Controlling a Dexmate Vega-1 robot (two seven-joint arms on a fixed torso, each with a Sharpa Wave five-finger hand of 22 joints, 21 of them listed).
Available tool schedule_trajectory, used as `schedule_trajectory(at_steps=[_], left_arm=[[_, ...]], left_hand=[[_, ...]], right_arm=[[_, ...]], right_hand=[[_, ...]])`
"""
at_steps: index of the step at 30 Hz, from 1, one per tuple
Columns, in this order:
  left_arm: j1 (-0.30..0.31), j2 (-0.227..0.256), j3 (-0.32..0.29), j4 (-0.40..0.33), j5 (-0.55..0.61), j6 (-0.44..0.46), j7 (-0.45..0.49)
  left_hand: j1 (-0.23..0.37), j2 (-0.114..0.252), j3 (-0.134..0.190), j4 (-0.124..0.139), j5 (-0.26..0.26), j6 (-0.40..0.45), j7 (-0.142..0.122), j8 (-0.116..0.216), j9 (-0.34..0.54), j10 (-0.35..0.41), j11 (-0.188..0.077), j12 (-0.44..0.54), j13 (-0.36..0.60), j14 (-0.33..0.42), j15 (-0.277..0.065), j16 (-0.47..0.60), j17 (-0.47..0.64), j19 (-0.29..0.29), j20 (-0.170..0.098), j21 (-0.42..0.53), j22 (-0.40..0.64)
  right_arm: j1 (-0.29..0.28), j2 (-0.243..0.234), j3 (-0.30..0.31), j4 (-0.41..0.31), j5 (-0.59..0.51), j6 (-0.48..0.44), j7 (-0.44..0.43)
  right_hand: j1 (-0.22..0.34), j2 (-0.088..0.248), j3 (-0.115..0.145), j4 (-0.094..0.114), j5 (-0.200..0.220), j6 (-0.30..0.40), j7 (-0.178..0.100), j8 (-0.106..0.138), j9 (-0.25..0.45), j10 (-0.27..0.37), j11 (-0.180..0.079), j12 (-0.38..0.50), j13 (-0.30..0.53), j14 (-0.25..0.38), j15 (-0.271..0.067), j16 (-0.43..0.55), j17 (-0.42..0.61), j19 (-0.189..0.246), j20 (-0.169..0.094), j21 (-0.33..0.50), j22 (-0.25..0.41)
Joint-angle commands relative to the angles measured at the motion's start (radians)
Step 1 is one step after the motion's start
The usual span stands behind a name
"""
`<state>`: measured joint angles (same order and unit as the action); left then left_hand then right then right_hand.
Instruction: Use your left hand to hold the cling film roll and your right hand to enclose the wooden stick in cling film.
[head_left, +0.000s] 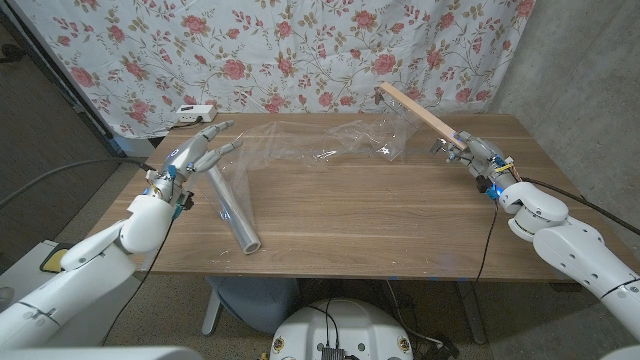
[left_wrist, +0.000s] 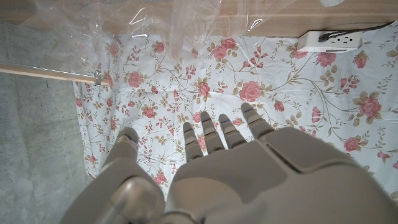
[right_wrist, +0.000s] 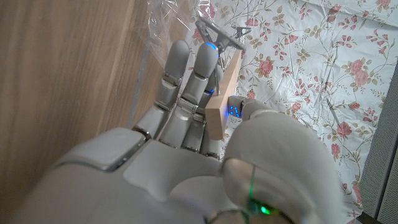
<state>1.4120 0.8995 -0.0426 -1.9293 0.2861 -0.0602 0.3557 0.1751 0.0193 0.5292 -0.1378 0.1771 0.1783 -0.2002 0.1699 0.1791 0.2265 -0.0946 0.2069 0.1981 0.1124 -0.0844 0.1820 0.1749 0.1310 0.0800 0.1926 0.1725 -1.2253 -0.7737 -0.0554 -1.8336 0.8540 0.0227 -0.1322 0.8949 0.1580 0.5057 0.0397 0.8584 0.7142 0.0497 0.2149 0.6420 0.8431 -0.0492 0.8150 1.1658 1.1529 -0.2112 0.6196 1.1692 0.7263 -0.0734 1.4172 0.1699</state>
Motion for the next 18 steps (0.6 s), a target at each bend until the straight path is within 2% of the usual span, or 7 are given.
schedule_trajectory(at_steps=[1, 7, 10, 12, 13, 15, 18], left_arm=[[-0.012, 0.047, 0.015, 0.018, 0.037, 0.023, -0.013], [-0.018, 0.059, 0.018, 0.031, 0.048, 0.0, 0.006], [-0.01, 0.084, 0.018, 0.018, 0.085, 0.03, 0.0], [-0.002, 0.094, 0.014, 0.014, 0.095, 0.041, -0.006], [0.005, 0.105, 0.01, 0.01, 0.109, 0.048, -0.007], [0.012, 0.115, 0.001, 0.003, 0.101, 0.064, -0.031], [0.011, 0.126, -0.007, 0.008, 0.093, 0.068, -0.049]], left_hand=[[-0.009, -0.004, -0.005, -0.002, 0.0, -0.009, -0.001, 0.004, 0.005, -0.002, -0.003, 0.001, 0.005, 0.009, -0.004, 0.008, 0.004, 0.009, -0.003, 0.005, 0.001], [-0.013, -0.007, -0.008, -0.001, 0.003, -0.009, -0.003, 0.008, 0.005, 0.001, -0.003, 0.004, 0.006, 0.019, -0.018, 0.01, 0.004, 0.015, -0.009, 0.006, 0.001], [-0.023, -0.011, -0.014, 0.003, 0.004, -0.009, -0.003, 0.011, 0.006, 0.008, -0.005, 0.008, 0.007, 0.028, -0.027, 0.012, 0.005, 0.024, -0.024, 0.008, 0.001], [-0.045, -0.017, -0.024, 0.012, 0.01, -0.005, 0.0, 0.017, 0.007, 0.014, 0.0, 0.013, 0.009, 0.048, -0.062, 0.015, 0.005, 0.044, -0.083, 0.011, 0.001], [-0.047, -0.018, -0.025, 0.012, 0.011, 0.0, 0.002, 0.019, 0.007, 0.019, 0.004, 0.015, 0.01, 0.052, -0.065, 0.014, 0.004, 0.046, -0.101, 0.01, 0.0], [-0.048, -0.018, -0.025, 0.011, 0.012, 0.005, 0.003, 0.022, 0.007, 0.021, 0.005, 0.016, 0.01, 0.052, -0.066, 0.013, 0.004, 0.046, -0.112, 0.009, 0.0], [-0.048, -0.019, -0.026, 0.01, 0.013, 0.006, 0.001, 0.022, 0.007, 0.022, 0.003, 0.017, 0.011, 0.054, -0.066, 0.012, 0.003, 0.045, -0.106, 0.008, 0.0]], right_arm=[[0.002, -0.003, -0.001, 0.001, 0.003, -0.002, 0.001], [0.0, -0.004, 0.001, -0.002, 0.001, 0.005, 0.006], [-0.003, -0.006, 0.004, -0.004, 0.001, 0.005, 0.005], [-0.005, -0.007, 0.005, -0.006, 0.0, 0.005, 0.004], [-0.006, -0.007, 0.006, -0.007, 0.001, 0.006, 0.005], [-0.006, -0.007, 0.006, -0.007, 0.0, 0.007, 0.006], [-0.005, -0.007, 0.005, -0.007, 0.001, 0.007, 0.009]], right_hand=[[-0.001, 0.013, 0.293, -0.162, 0.003, 0.114, -0.108, 0.004, 0.003, 0.076, -0.073, 0.003, 0.034, 0.001, -0.01, 0.002, 0.002, 0.004, -0.058, 0.005, 0.003], [-0.001, 0.013, 0.293, -0.162, 0.003, 0.112, -0.109, 0.003, 0.003, 0.078, -0.074, 0.001, 0.032, 0.001, -0.01, 0.001, 0.001, 0.003, -0.058, 0.005, 0.003], [-0.001, 0.013, 0.294, -0.162, 0.003, 0.114, -0.108, 0.003, 0.002, 0.077, -0.081, 0.0, 0.029, 0.003, -0.01, 0.002, 0.003, 0.004, -0.057, 0.005, 0.003], [-0.001, 0.013, 0.293, -0.162, 0.002, 0.113, -0.109, 0.003, 0.002, 0.076, -0.078, -0.001, 0.029, 0.002, -0.01, 0.002, 0.002, 0.002, -0.057, 0.005, 0.003], [-0.001, 0.013, 0.293, -0.162, 0.002, 0.114, -0.11, 0.003, 0.002, 0.076, -0.076, 0.0, 0.03, 0.001, -0.01, 0.001, 0.002, 0.001, -0.057, 0.005, 0.003], [-0.001, 0.014, 0.294, -0.162, 0.003, 0.113, -0.109, 0.003, 0.002, 0.08, -0.077, -0.001, 0.027, 0.0, -0.01, 0.0, 0.0, 0.003, -0.057, 0.005, 0.003], [-0.001, 0.013, 0.294, -0.162, 0.002, 0.114, -0.11, 0.003, 0.003, 0.08, -0.073, -0.001, 0.026, 0.001, -0.01, 0.0, 0.002, 0.003, -0.057, 0.005, 0.003]])
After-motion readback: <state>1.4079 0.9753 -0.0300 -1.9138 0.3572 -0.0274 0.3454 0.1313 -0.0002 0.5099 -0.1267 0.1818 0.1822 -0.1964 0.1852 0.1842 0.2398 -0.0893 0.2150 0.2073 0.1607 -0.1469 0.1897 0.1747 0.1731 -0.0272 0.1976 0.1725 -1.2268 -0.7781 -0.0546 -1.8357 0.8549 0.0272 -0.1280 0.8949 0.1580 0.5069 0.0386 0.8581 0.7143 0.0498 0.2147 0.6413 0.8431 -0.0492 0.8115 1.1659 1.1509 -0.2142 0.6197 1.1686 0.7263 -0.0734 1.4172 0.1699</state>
